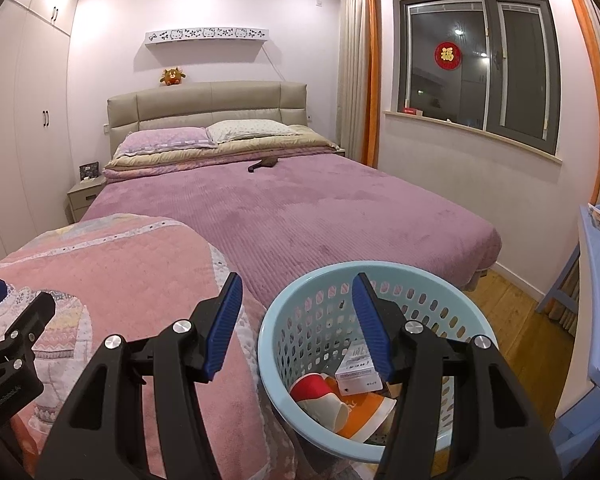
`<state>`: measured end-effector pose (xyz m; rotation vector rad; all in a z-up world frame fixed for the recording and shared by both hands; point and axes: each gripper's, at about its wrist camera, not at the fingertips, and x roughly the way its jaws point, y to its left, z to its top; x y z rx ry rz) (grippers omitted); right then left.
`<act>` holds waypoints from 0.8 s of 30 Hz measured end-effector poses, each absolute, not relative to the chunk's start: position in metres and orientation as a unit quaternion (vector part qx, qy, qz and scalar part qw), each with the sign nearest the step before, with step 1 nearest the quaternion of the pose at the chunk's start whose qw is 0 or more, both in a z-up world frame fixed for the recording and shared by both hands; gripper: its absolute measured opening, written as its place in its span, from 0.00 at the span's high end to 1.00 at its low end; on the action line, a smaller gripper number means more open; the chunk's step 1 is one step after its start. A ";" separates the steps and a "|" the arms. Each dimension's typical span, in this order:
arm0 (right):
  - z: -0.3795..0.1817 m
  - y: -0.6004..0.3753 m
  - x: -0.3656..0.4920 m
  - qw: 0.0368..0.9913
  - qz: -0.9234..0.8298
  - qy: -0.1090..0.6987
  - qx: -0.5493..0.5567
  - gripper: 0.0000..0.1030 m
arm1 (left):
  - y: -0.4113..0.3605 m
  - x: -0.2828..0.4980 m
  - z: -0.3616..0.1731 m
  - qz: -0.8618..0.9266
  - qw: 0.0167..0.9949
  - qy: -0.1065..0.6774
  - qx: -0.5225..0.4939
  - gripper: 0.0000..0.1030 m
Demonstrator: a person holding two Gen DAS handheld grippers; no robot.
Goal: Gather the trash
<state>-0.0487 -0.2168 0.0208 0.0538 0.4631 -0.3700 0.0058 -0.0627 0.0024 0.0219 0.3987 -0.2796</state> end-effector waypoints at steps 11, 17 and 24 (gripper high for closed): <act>0.018 -0.222 -0.046 0.953 -0.182 0.238 0.035 0.48 | -0.064 0.006 0.002 -0.130 0.971 0.198 0.013 0.07; 0.017 -0.224 -0.046 0.953 -0.179 0.240 0.037 0.48 | -0.066 0.004 0.002 -0.122 0.973 0.194 0.022 0.07; 0.015 -0.223 -0.045 0.953 -0.178 0.243 0.036 0.48 | -0.069 0.005 0.001 -0.121 0.971 0.203 0.035 0.07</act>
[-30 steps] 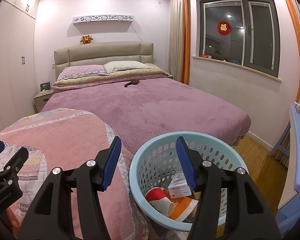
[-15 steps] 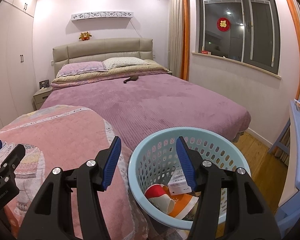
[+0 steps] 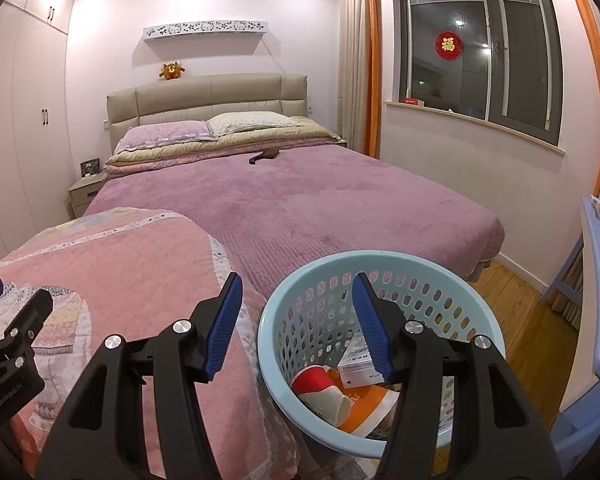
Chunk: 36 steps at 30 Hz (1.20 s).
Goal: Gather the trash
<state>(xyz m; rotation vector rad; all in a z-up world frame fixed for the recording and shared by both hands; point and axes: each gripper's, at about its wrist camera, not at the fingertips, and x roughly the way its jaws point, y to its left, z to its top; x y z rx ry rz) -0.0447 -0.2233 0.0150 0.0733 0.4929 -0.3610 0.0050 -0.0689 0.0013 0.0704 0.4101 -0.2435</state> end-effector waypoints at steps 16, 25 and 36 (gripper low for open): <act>0.015 -0.221 -0.045 0.953 -0.178 0.242 0.035 0.48 | -0.066 0.003 0.001 -0.122 0.971 0.200 0.039 0.07; 0.014 -0.220 -0.046 0.953 -0.177 0.245 0.036 0.48 | -0.059 0.006 0.000 -0.122 0.970 0.206 0.029 0.07; 0.013 -0.223 -0.045 0.953 -0.174 0.247 0.034 0.48 | -0.059 0.008 0.002 -0.110 0.972 0.207 0.032 0.07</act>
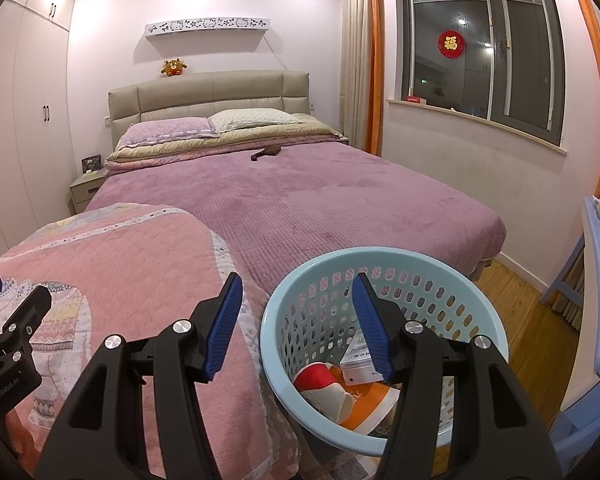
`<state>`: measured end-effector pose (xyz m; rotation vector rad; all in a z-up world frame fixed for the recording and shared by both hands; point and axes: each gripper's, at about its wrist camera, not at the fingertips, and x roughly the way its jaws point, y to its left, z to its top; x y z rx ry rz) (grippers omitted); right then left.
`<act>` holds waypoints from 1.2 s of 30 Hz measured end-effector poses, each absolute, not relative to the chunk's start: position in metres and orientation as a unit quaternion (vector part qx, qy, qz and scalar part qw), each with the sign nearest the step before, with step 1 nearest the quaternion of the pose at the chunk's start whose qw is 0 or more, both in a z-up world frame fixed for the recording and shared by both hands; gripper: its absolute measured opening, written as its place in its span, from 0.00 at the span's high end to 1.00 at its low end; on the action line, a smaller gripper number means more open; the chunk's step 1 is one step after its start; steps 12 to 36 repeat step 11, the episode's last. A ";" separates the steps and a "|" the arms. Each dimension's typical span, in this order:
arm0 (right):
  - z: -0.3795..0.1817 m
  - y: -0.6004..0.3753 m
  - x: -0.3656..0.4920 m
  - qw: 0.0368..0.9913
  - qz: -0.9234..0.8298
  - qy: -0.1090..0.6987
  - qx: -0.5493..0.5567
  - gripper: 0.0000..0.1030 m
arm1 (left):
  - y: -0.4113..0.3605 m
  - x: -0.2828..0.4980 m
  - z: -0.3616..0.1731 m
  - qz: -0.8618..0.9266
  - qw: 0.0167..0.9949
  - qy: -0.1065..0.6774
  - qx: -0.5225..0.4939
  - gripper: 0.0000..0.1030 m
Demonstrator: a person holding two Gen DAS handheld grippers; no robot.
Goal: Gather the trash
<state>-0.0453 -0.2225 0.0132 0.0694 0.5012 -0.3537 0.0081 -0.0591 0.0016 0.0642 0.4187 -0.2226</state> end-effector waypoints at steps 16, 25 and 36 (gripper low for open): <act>0.015 -0.222 -0.043 0.954 -0.168 0.247 0.034 0.48 | -0.052 0.012 0.004 -0.109 0.970 0.219 0.018 0.07; 0.015 -0.222 -0.043 0.954 -0.168 0.247 0.034 0.48 | -0.052 0.012 0.004 -0.109 0.970 0.219 0.018 0.07; 0.015 -0.222 -0.043 0.954 -0.168 0.247 0.034 0.48 | -0.052 0.012 0.004 -0.109 0.970 0.219 0.018 0.07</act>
